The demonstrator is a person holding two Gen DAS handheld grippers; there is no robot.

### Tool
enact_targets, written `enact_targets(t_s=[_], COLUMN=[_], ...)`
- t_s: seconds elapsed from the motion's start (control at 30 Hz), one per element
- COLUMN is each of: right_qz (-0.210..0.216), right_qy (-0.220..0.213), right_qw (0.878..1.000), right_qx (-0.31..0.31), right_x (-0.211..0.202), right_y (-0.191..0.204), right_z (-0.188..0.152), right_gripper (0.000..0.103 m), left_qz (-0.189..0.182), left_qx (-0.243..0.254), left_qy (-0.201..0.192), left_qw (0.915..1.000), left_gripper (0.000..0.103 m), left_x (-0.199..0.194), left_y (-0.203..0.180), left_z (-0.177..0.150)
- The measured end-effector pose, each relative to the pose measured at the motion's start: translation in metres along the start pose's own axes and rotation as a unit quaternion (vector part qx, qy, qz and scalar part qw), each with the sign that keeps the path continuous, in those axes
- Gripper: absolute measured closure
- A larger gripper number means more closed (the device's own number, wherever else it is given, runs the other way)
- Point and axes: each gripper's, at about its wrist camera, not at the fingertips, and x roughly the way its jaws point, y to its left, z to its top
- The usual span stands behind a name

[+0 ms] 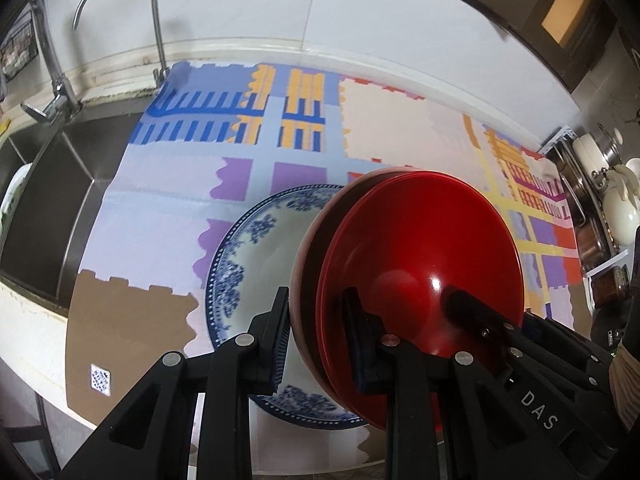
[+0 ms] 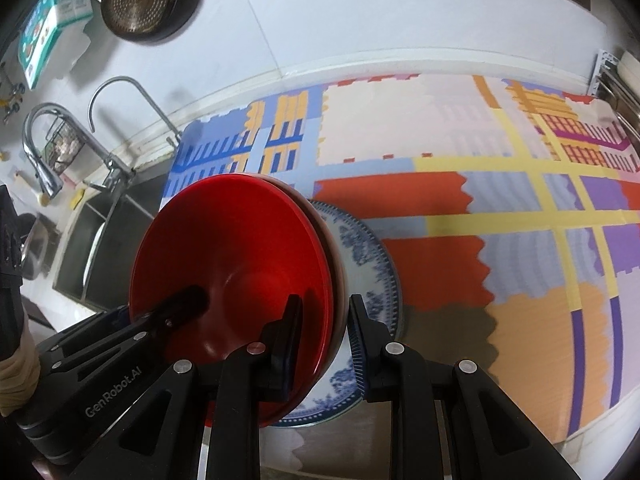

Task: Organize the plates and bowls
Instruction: 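Carry the bowl stack with both grippers over the blue-and-white plates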

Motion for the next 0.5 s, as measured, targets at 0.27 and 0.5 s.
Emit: enact_targets(t_s=[0.27, 0.5], right_qz=[-0.001, -0.005], right_qy=[0.027, 0.044], right_qw=[1.000, 0.999], right_qx=[-0.002, -0.003], right_x=[0.025, 0.039], right_y=[0.010, 0.011], right_z=[0.001, 0.004], right_gripper=[0.079, 0.079], left_qz=[0.006, 0.009], left_qx=[-0.013, -0.020], left_qy=[0.027, 0.045], left_qw=[0.9995, 0.9988], left_gripper=[0.077, 0.077], left_x=[0.021, 0.035], left_y=[0.013, 0.017], left_z=[0.001, 0.001])
